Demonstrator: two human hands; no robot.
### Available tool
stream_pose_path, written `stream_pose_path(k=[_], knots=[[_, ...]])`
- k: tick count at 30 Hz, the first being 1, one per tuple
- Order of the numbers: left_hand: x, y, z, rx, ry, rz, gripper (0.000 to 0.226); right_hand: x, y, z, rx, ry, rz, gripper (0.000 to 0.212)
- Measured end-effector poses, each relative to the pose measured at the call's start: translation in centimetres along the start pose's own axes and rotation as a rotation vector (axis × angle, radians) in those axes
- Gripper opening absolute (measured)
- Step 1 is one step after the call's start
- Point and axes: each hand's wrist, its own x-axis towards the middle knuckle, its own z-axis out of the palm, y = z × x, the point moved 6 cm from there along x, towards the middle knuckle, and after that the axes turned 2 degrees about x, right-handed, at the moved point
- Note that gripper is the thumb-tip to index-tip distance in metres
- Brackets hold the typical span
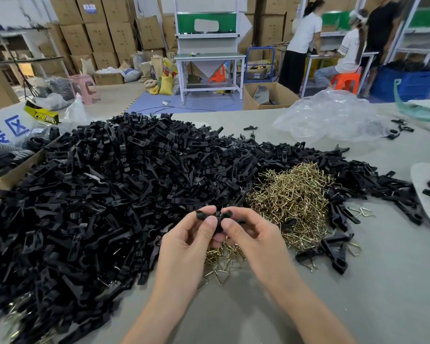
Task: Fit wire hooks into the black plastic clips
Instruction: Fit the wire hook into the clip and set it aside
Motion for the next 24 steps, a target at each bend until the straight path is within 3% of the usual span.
stream_pose_path(k=[4,8,12,19,24], knots=[[0.3,0.0,-1.0,0.013,0.071,0.018,0.024,0.4,-0.3,-1.1,0.175,0.045,0.040,0.006],[0.5,-0.3,-0.9,0.016,-0.007,-0.014,0.035,0.6,-0.5,-2.3,0.265,0.098,0.071,0.008],[0.1,-0.3,-0.1,0.044,-0.073,0.005,0.038,0.7,-0.1,-2.3,0.304,0.111,0.090,0.025],[0.1,-0.5,0.0,0.026,-0.060,-0.034,0.044,0.8,0.6,-1.4,0.303,-0.017,0.169,0.033],[-0.1,0.3,-0.5,0.032,-0.005,0.027,0.027,0.3,0.4,-0.8,0.248,-0.098,0.201,0.037]])
